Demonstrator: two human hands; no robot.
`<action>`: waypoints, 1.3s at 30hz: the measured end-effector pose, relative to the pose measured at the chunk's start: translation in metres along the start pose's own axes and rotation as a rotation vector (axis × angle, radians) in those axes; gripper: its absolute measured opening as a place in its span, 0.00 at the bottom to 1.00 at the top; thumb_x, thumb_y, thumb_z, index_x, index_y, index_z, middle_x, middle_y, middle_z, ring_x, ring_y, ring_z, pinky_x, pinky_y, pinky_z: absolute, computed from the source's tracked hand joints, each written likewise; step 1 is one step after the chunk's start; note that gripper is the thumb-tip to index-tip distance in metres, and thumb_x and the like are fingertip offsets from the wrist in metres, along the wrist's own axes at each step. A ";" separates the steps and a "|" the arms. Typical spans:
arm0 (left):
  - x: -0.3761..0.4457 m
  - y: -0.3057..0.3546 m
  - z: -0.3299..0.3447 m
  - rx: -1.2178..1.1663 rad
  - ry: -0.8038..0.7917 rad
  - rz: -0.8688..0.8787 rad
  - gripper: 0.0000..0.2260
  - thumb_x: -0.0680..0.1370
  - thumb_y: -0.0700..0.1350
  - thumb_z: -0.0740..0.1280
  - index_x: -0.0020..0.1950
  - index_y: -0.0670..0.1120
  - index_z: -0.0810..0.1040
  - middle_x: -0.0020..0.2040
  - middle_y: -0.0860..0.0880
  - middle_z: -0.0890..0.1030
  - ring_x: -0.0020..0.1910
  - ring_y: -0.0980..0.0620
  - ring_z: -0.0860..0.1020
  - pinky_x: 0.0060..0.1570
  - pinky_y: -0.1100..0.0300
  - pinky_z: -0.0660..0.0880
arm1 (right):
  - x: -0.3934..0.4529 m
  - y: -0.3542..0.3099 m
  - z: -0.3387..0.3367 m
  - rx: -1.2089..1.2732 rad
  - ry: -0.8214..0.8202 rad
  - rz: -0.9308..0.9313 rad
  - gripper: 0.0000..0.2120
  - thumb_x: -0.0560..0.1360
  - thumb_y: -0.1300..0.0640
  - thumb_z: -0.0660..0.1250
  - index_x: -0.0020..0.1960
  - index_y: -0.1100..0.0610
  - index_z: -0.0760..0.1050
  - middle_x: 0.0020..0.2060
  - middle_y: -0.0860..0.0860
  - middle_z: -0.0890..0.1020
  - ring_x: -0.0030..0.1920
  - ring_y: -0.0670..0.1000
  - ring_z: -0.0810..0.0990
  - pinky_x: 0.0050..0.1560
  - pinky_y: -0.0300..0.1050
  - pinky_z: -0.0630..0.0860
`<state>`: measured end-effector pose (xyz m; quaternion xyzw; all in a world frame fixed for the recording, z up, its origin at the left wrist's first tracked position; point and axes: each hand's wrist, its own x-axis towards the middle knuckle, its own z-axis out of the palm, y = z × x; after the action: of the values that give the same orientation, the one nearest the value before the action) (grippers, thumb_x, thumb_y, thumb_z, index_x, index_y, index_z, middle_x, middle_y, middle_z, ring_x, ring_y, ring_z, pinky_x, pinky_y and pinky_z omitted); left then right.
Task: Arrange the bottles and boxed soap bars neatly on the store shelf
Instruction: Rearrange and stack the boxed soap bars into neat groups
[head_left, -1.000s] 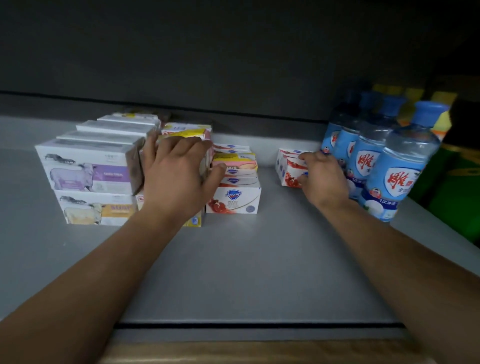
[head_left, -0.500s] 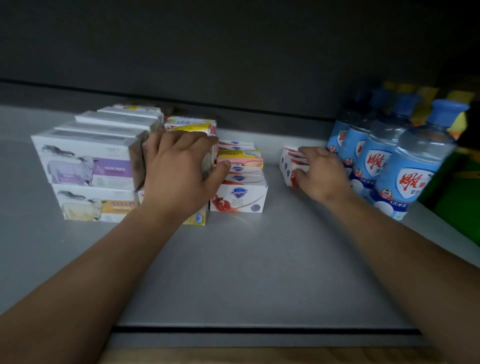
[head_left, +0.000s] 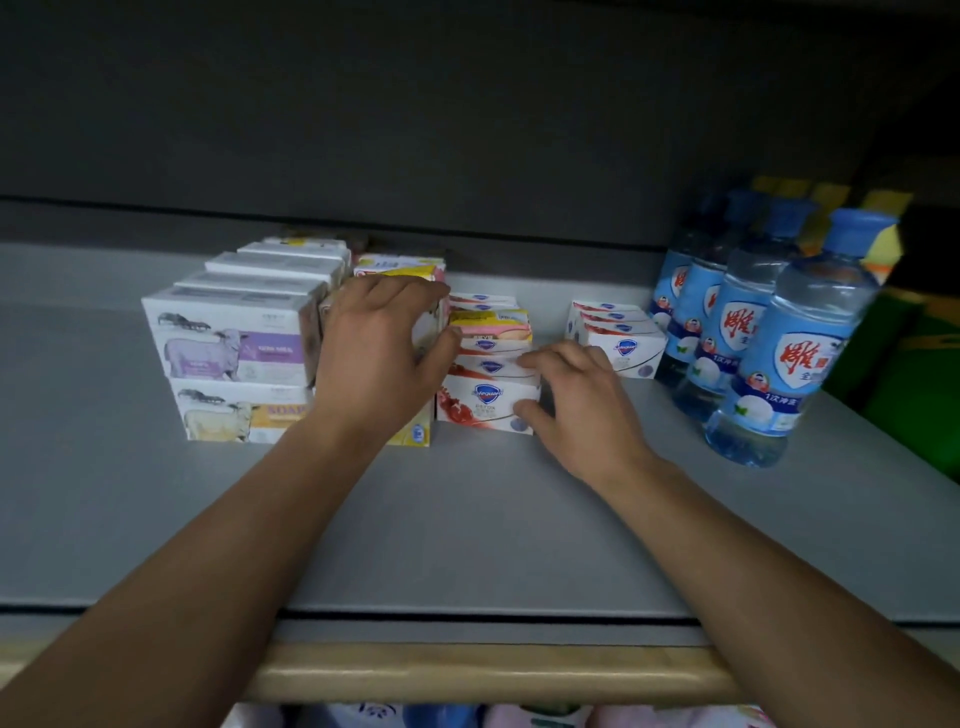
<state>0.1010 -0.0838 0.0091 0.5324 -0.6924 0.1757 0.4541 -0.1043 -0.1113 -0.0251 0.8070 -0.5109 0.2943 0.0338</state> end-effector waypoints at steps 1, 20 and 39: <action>-0.003 0.004 -0.002 -0.020 0.029 0.019 0.15 0.74 0.47 0.67 0.58 0.43 0.81 0.53 0.45 0.83 0.54 0.41 0.77 0.56 0.55 0.68 | -0.002 -0.002 0.001 0.038 0.000 0.019 0.23 0.73 0.54 0.72 0.67 0.52 0.74 0.60 0.50 0.75 0.61 0.52 0.69 0.59 0.40 0.64; -0.016 0.029 -0.004 -0.384 -0.132 0.045 0.22 0.71 0.60 0.68 0.59 0.49 0.79 0.52 0.55 0.82 0.47 0.56 0.81 0.47 0.57 0.79 | -0.004 0.005 -0.043 1.534 -0.194 0.350 0.20 0.78 0.44 0.61 0.64 0.53 0.77 0.44 0.55 0.81 0.35 0.52 0.79 0.33 0.45 0.78; -0.015 0.023 -0.005 -0.538 -0.120 -0.279 0.14 0.70 0.63 0.64 0.52 0.59 0.77 0.34 0.50 0.80 0.21 0.50 0.78 0.23 0.61 0.73 | -0.006 -0.004 -0.044 1.324 -0.182 0.238 0.15 0.81 0.52 0.63 0.40 0.46 0.82 0.34 0.50 0.82 0.28 0.51 0.76 0.28 0.42 0.75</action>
<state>0.0830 -0.0637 0.0051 0.4926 -0.6599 -0.1099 0.5567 -0.1224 -0.0885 0.0093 0.6175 -0.3092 0.4777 -0.5430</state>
